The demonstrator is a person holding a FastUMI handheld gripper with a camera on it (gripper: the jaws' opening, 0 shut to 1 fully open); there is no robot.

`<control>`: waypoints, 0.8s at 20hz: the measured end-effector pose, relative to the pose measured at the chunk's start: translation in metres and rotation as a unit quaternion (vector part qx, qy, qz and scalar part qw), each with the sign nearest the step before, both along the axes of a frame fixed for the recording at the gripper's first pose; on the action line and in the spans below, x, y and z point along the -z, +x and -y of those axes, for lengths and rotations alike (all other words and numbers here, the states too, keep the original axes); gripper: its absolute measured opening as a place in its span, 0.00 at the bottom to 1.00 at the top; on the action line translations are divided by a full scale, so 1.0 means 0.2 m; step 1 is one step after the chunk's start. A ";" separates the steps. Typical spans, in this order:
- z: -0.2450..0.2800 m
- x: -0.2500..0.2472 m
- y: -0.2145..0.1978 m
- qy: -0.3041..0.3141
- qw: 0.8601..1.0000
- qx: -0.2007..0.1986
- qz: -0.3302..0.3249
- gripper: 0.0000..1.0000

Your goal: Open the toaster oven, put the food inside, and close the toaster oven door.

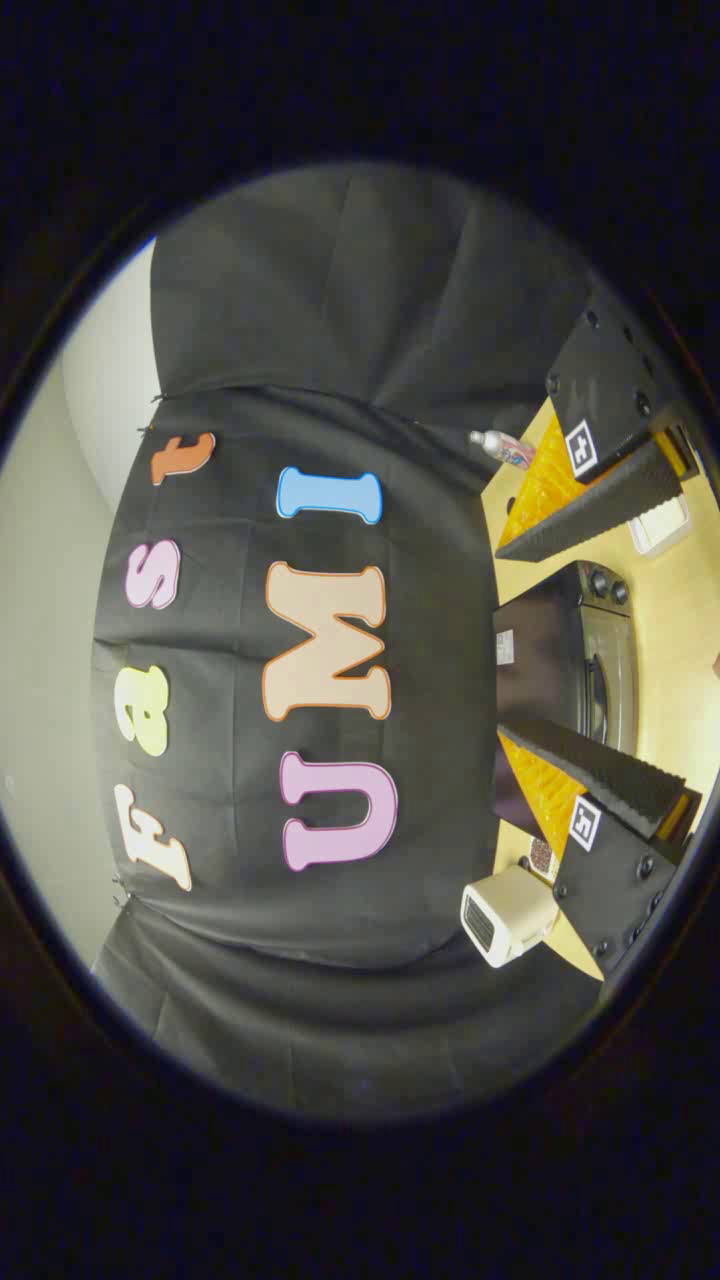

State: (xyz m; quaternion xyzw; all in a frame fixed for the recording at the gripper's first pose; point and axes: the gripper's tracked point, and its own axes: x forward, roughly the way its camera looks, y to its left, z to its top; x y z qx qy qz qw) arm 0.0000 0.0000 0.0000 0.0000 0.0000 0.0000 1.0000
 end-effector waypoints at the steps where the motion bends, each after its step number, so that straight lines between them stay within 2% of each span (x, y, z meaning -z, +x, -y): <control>1: 0.00 0.00 0.01 -0.005 1.000 0.003 0.000 0.99; 11: -0.01 0.11 0.06 -0.001 1.000 0.031 0.001 0.99; 16: -0.16 0.18 0.18 0.015 1.000 0.012 0.010 0.99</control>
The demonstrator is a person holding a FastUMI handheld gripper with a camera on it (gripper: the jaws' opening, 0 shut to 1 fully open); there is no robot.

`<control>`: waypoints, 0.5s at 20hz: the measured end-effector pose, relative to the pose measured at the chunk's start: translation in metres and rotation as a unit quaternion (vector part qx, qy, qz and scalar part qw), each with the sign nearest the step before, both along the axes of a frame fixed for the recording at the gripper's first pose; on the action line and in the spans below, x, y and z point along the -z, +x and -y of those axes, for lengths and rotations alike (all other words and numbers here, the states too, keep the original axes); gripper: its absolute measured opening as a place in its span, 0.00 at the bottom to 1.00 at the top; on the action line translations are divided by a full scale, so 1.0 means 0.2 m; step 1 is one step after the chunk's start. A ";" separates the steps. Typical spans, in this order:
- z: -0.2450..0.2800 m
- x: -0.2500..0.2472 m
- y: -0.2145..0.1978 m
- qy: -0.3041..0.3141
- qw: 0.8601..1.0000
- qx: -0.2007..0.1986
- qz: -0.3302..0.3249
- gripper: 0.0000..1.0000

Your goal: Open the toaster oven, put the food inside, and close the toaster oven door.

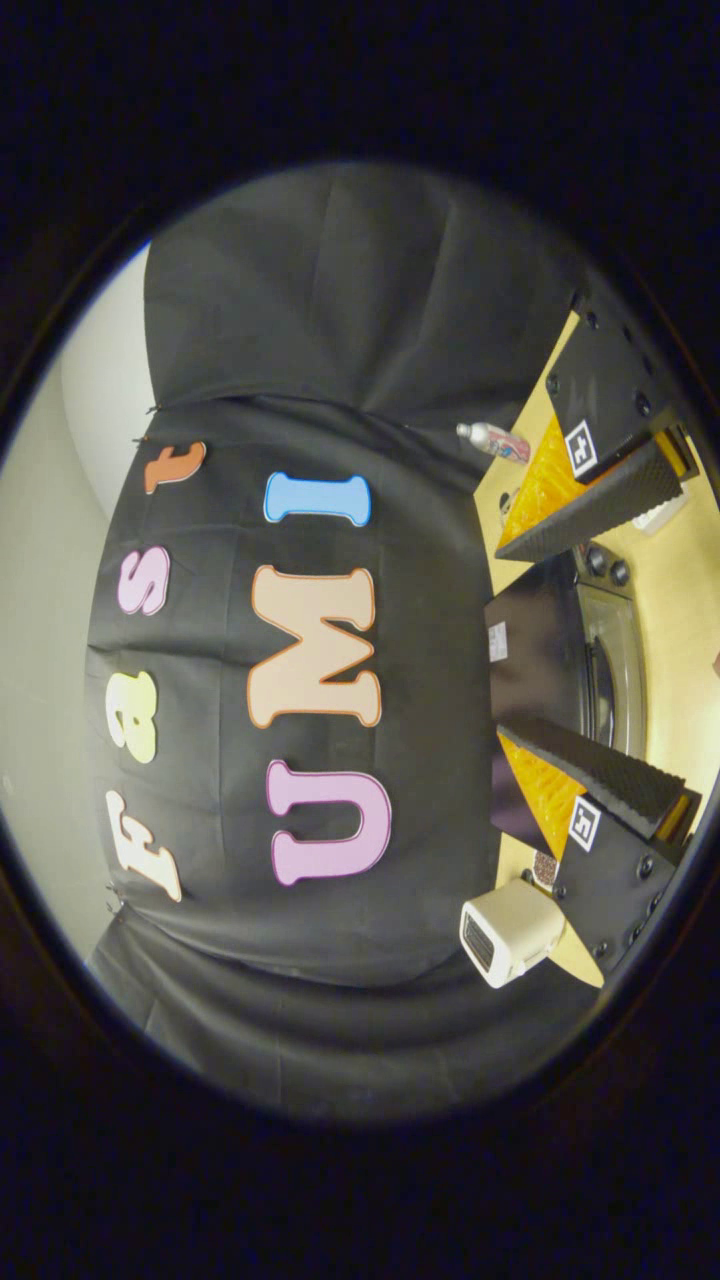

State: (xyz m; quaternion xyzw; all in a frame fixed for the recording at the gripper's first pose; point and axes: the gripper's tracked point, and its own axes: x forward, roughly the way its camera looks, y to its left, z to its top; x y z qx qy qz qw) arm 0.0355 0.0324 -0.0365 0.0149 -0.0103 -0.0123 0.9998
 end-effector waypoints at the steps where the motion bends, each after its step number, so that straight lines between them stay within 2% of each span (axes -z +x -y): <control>1: -0.02 0.02 0.03 0.001 1.000 -0.001 0.000 0.99; 10: -0.20 0.33 0.32 0.012 1.000 -0.020 0.009 0.99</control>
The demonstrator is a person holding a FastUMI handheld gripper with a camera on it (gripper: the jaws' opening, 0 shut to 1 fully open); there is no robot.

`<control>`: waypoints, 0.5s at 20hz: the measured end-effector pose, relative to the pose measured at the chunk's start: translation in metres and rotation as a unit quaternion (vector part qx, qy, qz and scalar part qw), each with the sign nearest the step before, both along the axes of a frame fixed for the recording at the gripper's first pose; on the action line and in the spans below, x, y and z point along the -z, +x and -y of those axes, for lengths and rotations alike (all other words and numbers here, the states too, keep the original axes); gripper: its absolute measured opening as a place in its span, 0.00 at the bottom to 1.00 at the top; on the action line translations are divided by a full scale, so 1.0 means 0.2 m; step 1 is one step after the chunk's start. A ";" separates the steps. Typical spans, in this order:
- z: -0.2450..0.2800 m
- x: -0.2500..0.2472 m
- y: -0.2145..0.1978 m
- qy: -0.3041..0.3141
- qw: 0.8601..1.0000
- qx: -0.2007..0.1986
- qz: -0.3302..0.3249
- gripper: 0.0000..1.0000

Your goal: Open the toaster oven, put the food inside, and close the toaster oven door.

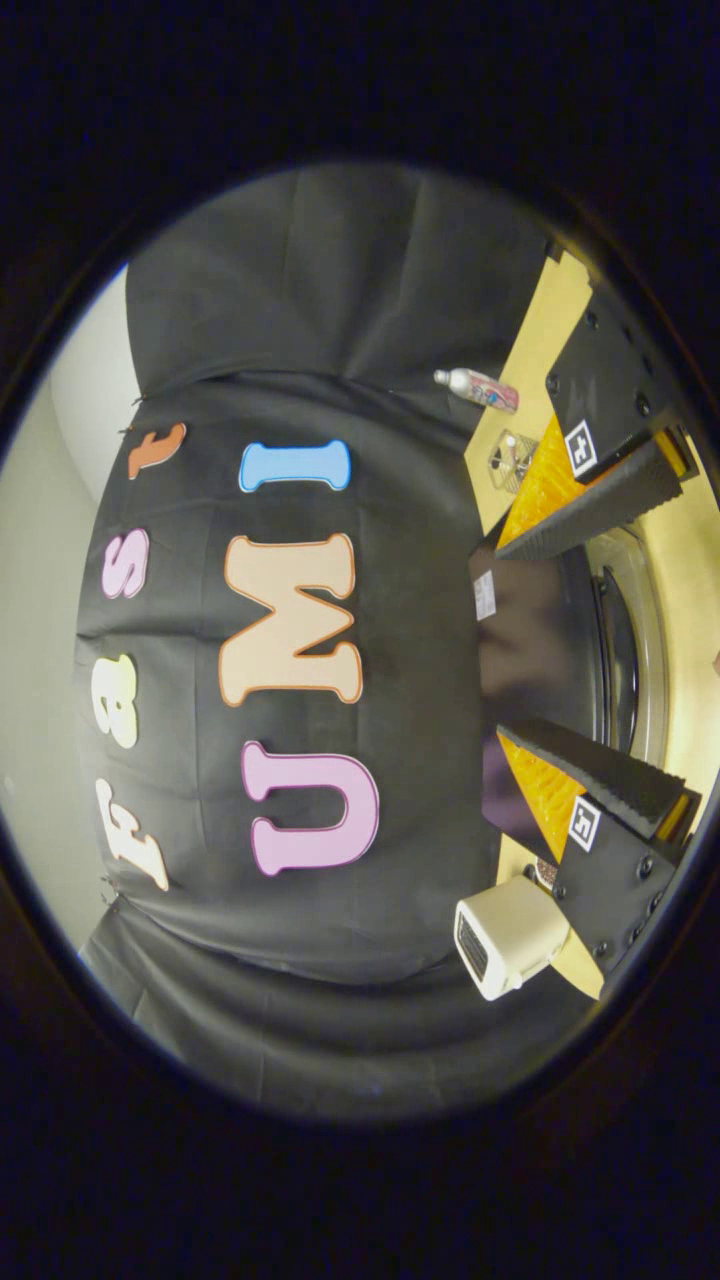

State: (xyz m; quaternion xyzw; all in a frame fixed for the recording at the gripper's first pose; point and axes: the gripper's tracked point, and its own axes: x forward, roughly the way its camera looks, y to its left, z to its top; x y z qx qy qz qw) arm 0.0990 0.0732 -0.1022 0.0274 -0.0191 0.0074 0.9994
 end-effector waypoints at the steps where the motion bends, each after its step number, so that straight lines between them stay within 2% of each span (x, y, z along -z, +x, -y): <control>1: -0.01 0.04 0.03 -0.003 1.000 0.000 0.000 0.99; 8: -0.15 0.30 0.21 0.007 1.000 -0.020 -0.020 1.00; 10: -0.12 0.28 0.24 0.015 1.000 -0.002 -0.003 0.99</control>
